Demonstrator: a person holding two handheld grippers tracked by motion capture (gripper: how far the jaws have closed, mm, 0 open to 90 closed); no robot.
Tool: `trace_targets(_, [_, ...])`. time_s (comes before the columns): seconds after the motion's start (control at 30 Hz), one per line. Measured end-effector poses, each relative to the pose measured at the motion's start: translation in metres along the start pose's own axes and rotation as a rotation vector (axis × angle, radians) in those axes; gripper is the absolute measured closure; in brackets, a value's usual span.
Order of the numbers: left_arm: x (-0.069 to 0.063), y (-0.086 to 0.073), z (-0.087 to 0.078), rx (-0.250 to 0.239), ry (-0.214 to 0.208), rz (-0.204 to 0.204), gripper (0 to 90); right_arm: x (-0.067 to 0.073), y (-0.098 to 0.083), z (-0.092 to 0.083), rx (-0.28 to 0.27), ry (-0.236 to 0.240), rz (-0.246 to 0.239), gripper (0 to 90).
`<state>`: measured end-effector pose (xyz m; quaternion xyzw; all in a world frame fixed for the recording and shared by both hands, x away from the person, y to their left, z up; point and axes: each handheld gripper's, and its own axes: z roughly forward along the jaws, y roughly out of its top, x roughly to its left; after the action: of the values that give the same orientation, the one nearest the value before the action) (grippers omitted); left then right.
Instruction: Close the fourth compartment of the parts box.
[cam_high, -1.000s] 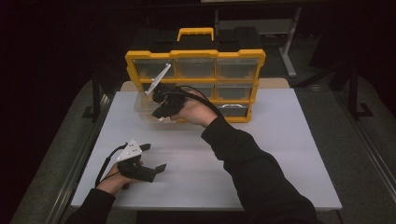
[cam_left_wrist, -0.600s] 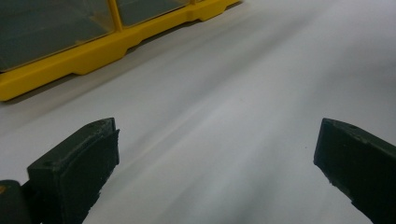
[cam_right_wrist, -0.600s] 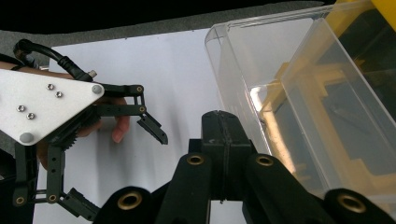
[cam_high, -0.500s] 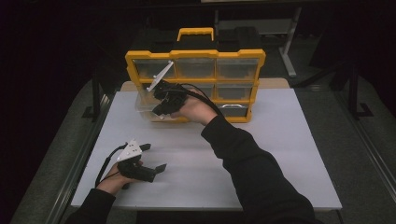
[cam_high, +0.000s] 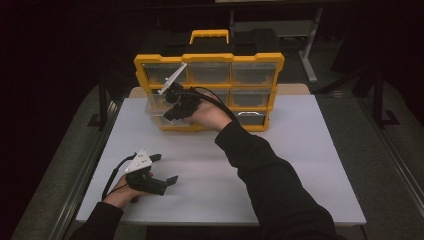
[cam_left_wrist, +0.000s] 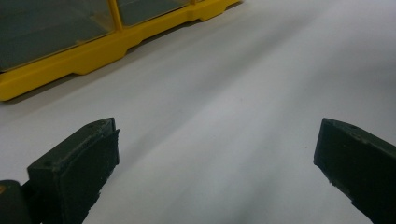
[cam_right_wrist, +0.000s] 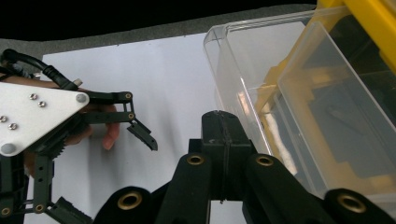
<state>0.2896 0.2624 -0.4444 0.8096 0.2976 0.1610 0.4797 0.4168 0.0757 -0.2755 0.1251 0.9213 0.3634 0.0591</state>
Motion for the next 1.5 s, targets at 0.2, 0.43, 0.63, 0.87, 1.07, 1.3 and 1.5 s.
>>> trace_targets(0.2, [0.000,0.000,0.000,0.000,0.001,-0.001,0.0,-0.004,0.002,0.000,0.000,-0.005,0.009,89.1])
trace_targets(0.43, [0.000,0.000,0.000,-0.002,0.000,-0.001,0.0,-0.010,0.003,0.001,-0.001,-0.015,0.020,89.1])
trace_targets(0.63, [0.000,0.000,0.000,-0.002,0.000,-0.002,0.0,-0.016,0.004,0.003,-0.006,-0.030,0.034,89.1])
trace_targets(0.87, [0.001,0.000,0.000,-0.001,-0.001,-0.001,0.0,-0.025,0.006,0.005,-0.006,-0.047,0.049,89.1])
trace_targets(1.07, [0.001,0.000,0.000,-0.002,-0.001,-0.001,0.0,-0.030,0.008,0.006,-0.006,-0.057,0.058,89.1])
trace_targets(1.3, [0.001,0.000,0.000,0.000,-0.001,-0.005,0.0,-0.037,0.009,0.007,-0.011,-0.084,0.070,89.1])
trace_targets(1.5, [0.001,0.001,0.001,-0.003,0.001,-0.009,0.0,-0.042,0.011,0.008,-0.011,-0.101,0.076,89.1])
